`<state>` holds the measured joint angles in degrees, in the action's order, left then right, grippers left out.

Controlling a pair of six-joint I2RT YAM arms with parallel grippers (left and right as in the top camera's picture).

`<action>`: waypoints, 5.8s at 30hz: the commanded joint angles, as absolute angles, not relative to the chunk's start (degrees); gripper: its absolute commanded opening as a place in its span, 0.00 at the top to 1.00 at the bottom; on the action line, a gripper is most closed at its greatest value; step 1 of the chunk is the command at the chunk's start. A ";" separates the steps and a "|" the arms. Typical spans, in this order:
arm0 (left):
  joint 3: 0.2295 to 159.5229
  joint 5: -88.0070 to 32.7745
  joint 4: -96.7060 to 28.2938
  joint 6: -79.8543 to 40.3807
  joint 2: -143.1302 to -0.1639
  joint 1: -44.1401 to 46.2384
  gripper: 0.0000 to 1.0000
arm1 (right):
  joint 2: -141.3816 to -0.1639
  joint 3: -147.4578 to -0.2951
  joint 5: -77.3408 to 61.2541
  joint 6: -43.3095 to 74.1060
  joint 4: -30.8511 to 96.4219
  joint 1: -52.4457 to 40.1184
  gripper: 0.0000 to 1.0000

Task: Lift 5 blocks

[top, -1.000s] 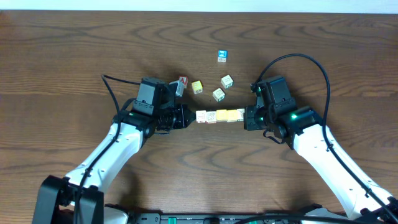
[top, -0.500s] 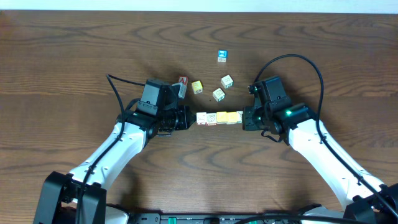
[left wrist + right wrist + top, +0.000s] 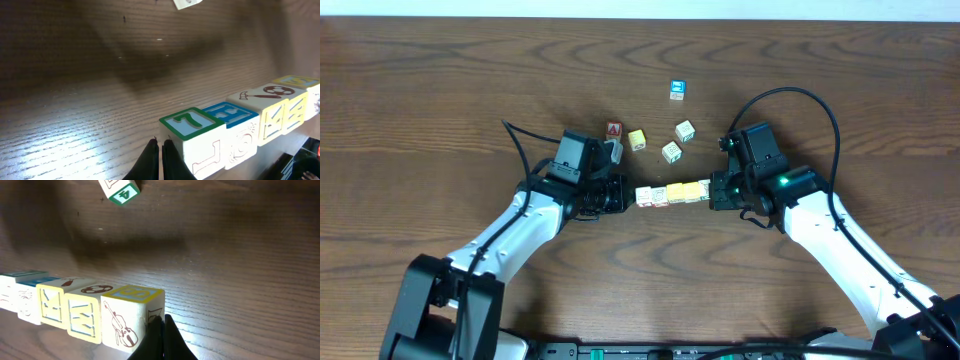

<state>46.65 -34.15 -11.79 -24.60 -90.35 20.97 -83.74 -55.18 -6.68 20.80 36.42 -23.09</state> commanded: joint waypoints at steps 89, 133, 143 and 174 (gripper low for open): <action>47.90 -26.70 -10.24 -23.86 -100.44 26.17 0.93 | -96.68 -50.43 -2.46 23.81 32.77 -29.45 0.99; 52.38 9.93 -5.50 -16.32 -72.99 26.02 0.28 | -96.68 -50.46 29.43 20.29 -3.66 -19.55 0.01; 52.36 9.93 -5.91 -16.32 -70.00 26.06 0.27 | -96.68 -50.46 29.45 20.29 -3.66 -19.55 0.01; 47.79 0.47 -2.87 3.62 -37.19 12.23 0.28 | -96.68 -50.46 29.45 20.29 -3.66 -19.55 0.01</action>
<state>50.63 3.49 -2.44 2.83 -41.19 14.87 -96.29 -50.41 28.16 20.71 -3.73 -20.69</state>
